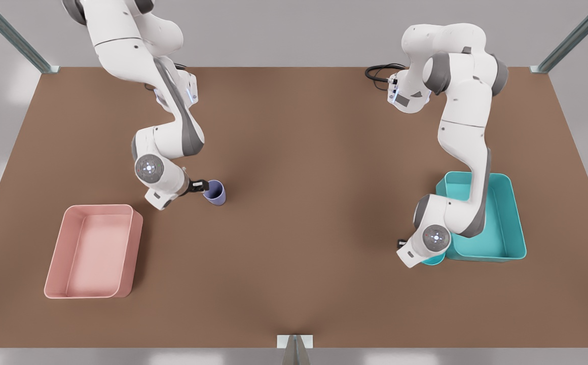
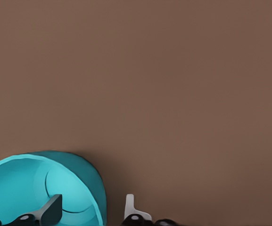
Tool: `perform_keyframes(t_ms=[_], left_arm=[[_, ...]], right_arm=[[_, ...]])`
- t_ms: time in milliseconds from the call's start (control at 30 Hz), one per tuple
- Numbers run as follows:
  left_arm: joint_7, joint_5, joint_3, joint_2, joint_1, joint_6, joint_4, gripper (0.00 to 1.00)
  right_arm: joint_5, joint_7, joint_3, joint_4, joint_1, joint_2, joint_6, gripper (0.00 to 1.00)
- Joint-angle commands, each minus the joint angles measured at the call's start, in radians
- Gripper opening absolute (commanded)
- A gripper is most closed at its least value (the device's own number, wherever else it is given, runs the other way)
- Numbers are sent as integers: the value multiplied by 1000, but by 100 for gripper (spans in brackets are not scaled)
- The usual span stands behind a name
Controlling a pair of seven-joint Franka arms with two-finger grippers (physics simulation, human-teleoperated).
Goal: Put the bowls and cups in different boxes
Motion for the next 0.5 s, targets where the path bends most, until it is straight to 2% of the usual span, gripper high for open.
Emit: perform_keyframes(t_ms=[0,300,400,467], left_arm=[[-37,-6,0,1,0,25,0,21],[-209,-60,-8,-30,-18,4,4,21],[-210,-57,-1,-243,-15,-289,0,21],[-207,-41,52,-349,-15,-436,1,21]], right_arm=[[7,111,0,-18,3,-2,124,100],[24,111,1,-127,15,-12,159,100],[32,111,1,-129,32,0,159,100],[32,111,1,-129,34,15,160,100]])
